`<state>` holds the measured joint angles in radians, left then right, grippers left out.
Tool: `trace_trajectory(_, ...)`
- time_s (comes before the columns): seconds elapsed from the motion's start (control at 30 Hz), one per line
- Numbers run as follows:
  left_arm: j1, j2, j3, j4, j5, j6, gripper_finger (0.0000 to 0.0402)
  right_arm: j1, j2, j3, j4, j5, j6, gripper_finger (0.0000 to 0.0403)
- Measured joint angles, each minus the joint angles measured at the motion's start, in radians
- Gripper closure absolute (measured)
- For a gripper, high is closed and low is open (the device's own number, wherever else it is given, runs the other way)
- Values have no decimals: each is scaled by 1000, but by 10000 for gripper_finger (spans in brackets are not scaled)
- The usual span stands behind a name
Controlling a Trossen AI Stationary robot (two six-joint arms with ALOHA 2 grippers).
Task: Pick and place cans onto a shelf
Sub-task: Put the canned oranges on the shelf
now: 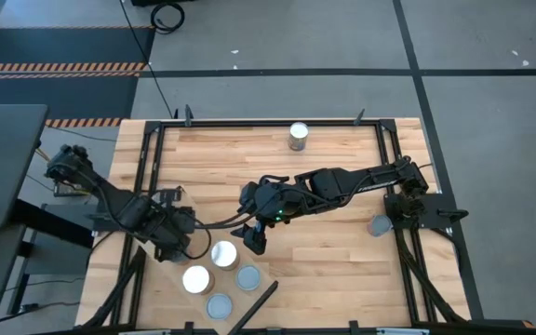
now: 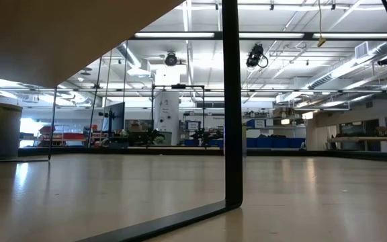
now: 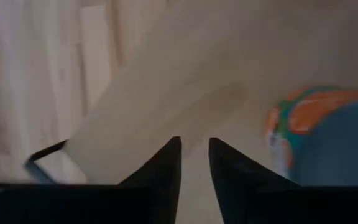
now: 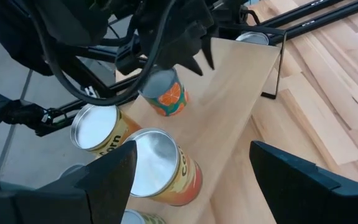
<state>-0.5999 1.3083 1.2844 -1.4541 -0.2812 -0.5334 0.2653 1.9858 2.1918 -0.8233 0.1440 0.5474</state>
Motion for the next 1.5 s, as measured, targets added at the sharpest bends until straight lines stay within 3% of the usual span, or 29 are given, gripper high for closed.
trace_trajectory(0.9,0,0,0,44,177,21,328,-18,0,0,-3,-15,-8,85)
trace_trajectory(1.5,0,0,0,70,182,3,328,-18,0,0,-3,-18,-8,85)
